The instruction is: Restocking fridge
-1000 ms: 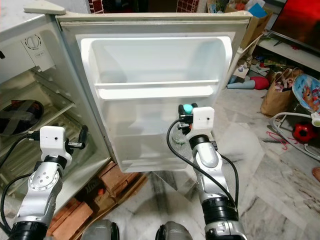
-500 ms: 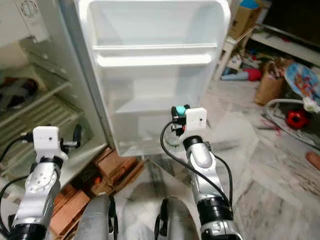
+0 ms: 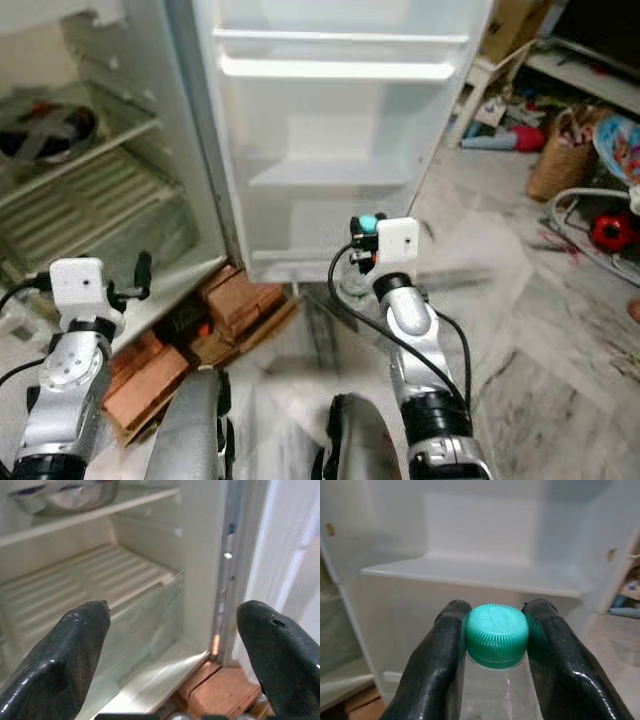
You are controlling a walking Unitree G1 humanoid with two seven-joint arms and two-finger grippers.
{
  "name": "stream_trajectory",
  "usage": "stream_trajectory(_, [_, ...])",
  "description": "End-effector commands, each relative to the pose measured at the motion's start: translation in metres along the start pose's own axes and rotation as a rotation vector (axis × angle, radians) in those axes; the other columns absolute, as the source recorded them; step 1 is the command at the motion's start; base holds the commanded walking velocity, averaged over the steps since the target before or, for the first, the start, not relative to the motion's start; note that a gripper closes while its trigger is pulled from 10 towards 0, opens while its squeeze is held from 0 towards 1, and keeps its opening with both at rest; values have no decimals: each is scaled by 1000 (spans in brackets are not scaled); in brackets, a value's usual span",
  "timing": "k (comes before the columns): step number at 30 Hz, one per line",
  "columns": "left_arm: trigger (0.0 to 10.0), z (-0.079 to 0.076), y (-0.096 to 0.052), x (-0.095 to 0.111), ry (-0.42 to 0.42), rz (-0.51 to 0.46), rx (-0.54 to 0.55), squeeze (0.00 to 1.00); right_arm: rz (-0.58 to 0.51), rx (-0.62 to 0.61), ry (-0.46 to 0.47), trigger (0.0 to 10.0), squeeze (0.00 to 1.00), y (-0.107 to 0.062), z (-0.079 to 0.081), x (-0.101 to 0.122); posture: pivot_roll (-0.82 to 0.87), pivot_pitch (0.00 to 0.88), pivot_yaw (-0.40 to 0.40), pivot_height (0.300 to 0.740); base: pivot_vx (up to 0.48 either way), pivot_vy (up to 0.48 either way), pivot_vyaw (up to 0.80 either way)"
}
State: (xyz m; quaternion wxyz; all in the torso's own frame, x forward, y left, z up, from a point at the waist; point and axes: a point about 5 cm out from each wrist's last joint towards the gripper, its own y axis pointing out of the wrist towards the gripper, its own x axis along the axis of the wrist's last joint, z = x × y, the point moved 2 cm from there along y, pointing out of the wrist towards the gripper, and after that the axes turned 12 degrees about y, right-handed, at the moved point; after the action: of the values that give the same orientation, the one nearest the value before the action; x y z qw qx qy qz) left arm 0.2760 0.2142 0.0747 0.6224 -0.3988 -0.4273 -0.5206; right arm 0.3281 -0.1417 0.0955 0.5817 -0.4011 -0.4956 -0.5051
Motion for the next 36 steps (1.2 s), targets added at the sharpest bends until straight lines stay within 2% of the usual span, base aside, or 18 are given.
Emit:
stream_trajectory(1, [10000, -4, -1, 3, -4, -18, -18, 0, -38, 11, -23, 10000, 0, 3, -1, 10, 31, 95, -77, 648, 240, 0, 0])
stream_trajectory(36, [10000, -10, -6, 3, -15, -17, -54, 0, -46, 53, -54, 10000, 0, 4, 4, 11, 30, 110, -87, 648, 312, 0, 0])
